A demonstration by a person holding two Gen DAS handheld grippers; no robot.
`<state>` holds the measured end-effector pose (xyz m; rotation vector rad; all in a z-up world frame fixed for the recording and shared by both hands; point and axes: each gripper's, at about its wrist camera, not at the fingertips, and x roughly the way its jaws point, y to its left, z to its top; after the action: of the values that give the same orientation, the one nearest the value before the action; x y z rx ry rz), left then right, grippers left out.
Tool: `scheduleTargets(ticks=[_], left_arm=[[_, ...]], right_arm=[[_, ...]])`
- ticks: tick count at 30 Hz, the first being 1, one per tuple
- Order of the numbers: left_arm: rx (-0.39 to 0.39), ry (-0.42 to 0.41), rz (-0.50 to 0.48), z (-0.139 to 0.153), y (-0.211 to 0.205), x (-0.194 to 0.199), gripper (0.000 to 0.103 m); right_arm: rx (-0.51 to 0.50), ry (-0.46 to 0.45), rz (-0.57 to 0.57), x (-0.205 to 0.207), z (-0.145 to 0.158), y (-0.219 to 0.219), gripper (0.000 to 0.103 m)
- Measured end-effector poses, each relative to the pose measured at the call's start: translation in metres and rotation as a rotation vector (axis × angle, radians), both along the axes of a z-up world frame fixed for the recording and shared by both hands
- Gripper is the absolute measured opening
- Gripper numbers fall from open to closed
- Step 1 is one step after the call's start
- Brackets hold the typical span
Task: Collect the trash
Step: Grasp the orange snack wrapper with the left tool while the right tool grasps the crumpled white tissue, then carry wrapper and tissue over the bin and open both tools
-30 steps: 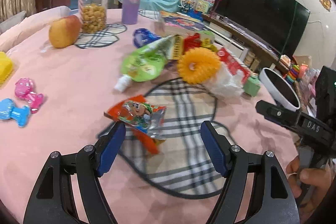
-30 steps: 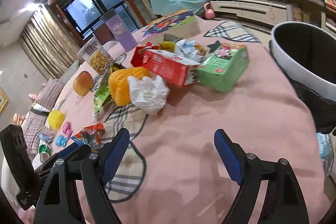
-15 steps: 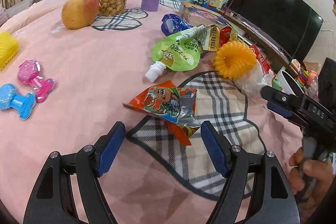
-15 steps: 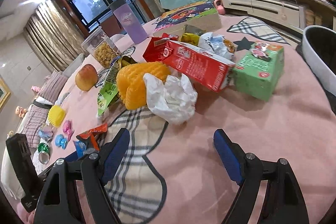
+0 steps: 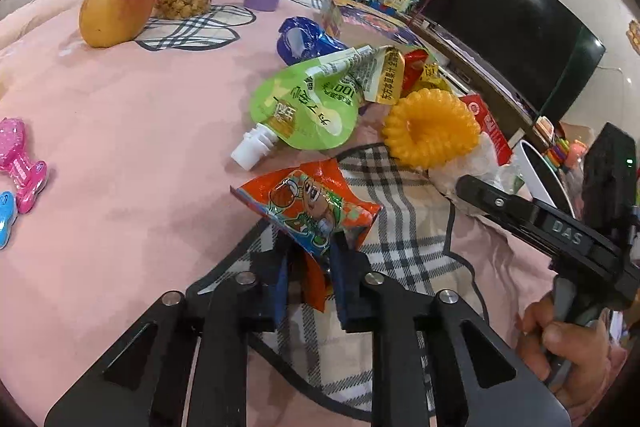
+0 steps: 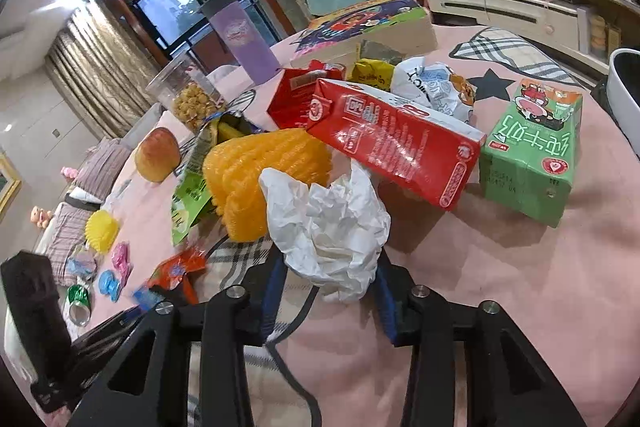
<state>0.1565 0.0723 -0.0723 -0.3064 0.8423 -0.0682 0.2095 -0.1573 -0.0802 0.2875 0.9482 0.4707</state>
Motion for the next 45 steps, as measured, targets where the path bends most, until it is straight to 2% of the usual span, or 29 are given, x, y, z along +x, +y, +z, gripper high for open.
scheduleTargets(ticks=[8,20,30,45], left_arm=[[-0.003,-0.020,-0.065,0.007,-0.026,-0.013,0.014],[0.003,-0.046,-0.232,0.022,-0.094,-0.017,0.014],[0.018,-0.060,-0.330,0.030,-0.143,-0.009,0.014],[0.047,-0.091,-0.430,0.044,-0.203,0.004,0.014]], right_arm=[[0.015,-0.004,0.001,-0.027,0.009,-0.019,0.038],[0.016,-0.011,-0.138,-0.058,0.018,-0.090,0.038],[0.011,-0.041,-0.247,-0.068,0.029,-0.145,0.038],[0.011,-0.071,-0.335,-0.069,0.037,-0.195,0.038]])
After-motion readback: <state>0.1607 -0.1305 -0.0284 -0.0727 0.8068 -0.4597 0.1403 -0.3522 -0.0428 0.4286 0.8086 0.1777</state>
